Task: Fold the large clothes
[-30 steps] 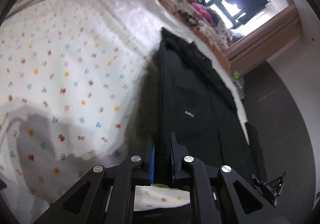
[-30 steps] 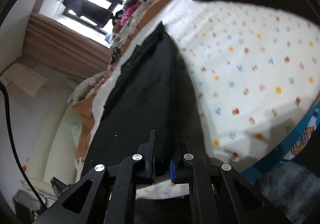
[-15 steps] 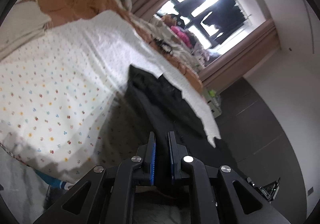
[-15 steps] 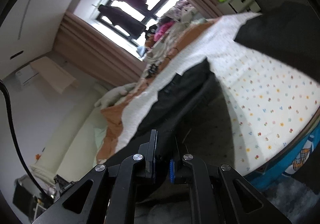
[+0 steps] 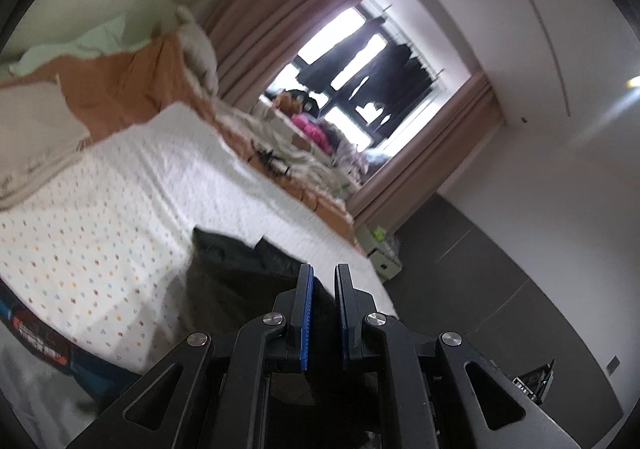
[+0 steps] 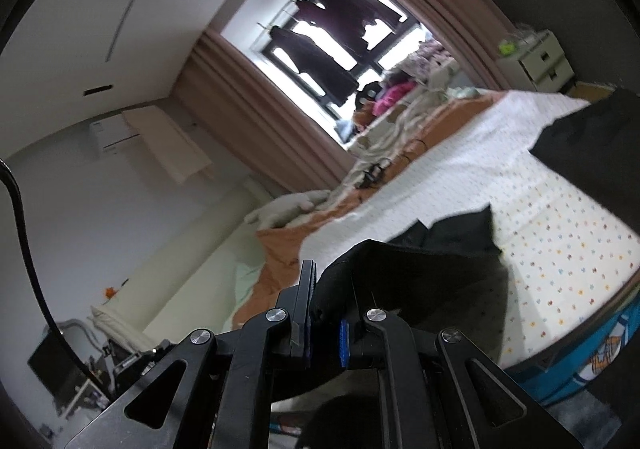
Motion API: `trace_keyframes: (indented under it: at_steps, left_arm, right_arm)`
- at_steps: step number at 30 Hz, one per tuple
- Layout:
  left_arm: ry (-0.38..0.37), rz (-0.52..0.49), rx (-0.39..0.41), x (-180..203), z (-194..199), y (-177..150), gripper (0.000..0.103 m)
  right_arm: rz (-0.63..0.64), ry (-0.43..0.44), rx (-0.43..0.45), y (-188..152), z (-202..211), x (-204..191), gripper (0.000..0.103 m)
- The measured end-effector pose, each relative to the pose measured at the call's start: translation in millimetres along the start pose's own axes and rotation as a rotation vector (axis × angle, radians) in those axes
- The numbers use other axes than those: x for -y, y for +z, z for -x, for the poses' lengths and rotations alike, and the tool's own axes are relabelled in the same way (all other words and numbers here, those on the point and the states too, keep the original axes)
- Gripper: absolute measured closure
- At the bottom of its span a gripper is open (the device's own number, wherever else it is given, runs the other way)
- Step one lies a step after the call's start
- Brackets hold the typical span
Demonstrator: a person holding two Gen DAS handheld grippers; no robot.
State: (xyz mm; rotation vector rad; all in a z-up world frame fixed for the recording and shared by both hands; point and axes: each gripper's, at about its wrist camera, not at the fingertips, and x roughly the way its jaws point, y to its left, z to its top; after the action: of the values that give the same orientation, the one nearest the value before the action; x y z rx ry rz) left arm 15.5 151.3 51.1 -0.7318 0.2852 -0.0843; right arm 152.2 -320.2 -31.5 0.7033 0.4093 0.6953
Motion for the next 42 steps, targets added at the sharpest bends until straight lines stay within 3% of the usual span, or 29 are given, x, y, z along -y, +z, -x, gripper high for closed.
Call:
trace_keyframes:
  at_steps: [8, 18, 23, 25, 31, 42]
  left_arm:
    - [-0.012, -0.037, 0.052, 11.4, 26.1, 4.3, 0.095]
    - [0.018, -0.021, 0.029, -2.2, -13.8, 23.6, 0.096]
    - [0.032, -0.054, 0.03, 3.5, -47.9, 54.7, 0.096]
    - [0.04, -0.061, 0.03, 4.7, -64.7, 69.4, 0.103]
    - [0.063, -0.09, 0.048, 4.6, -113.9, 108.0, 0.103]
    - [0.177, -0.128, -0.069, -29.7, -238.4, 118.4, 0.103]
  right_arm:
    - [0.039, 0.023, 0.017, 0.7, 10.4, -21.4, 0.093]
    - [0.01, -0.014, -0.008, 14.6, -18.0, -3.8, 0.093]
    - [0.01, -0.028, -0.006, 40.5, -46.7, -0.4, 0.093]
    - [0.008, -0.04, -0.006, 51.2, -60.2, 2.2, 0.093]
    - [-0.005, -0.072, -0.026, 78.1, -107.3, 18.2, 0.093]
    - [-0.053, -0.143, -0.093, 98.4, -205.8, 74.3, 0.093]
